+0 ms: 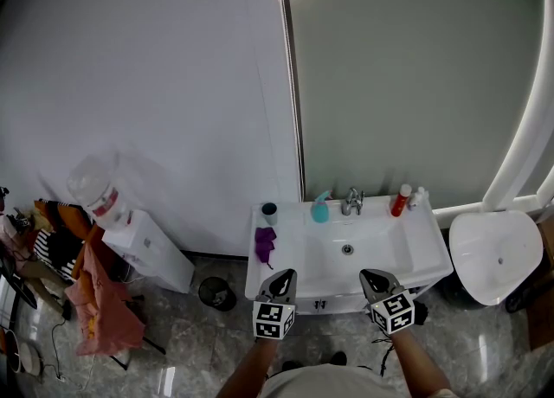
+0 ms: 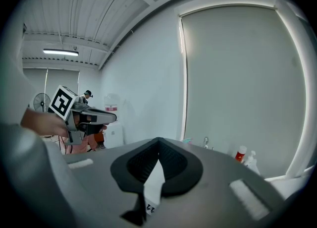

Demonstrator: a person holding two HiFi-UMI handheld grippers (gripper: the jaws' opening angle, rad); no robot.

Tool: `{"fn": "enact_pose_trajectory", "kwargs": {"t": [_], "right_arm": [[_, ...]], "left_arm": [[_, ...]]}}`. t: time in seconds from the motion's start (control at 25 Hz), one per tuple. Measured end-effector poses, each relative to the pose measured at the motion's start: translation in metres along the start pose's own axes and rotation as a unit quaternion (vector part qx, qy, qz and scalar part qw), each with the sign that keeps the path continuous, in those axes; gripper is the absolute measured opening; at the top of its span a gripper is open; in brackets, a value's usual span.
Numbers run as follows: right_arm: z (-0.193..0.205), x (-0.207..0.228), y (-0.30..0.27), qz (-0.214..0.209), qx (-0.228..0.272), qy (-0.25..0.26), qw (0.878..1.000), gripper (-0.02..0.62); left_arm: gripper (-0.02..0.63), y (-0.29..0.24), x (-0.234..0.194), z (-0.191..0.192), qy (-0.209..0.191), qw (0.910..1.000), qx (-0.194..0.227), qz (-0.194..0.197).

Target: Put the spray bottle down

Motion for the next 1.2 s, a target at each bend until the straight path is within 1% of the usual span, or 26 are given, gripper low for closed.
{"fn": "enact_pose_trajectory", "kwargs": {"t": [0.16,0.44,0.72,1.2], "right_arm": [[-0.004,0.001,-0.001,0.0,0.004,-0.018,1.0,0.011],[0.0,0.002,-0.002,0.0,0.003,-0.014,1.0,0.011],[0.001,0.014,-0.002,0.005,0.003,-0.013,1.0,0.011],[0.0,0.022,-0.011,-0.003,0.01,-0.007,1.0,0.011]], "left_arm": [[0.015,0.0,-0.001,-0.001,0.001,1.0,0.0,0.002],[0.015,-0.002,0.0,-0.002,-0.001,1.0,0.0,0.006],[0.015,-0.011,0.005,-0.002,-0.001,0.9999,-0.002,0.01],[0.015,-0.021,0.006,-0.003,-0.001,1.0,-0.007,0.006]]}}
Point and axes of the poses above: the fingertips, and each gripper's own axes: y backward along the fingers, x to its right, z out of its underside, the point moved 4 cm from there along y, backward along the fingers, and after that the axes turned 7 degrees about z, right-handed, at the moved point
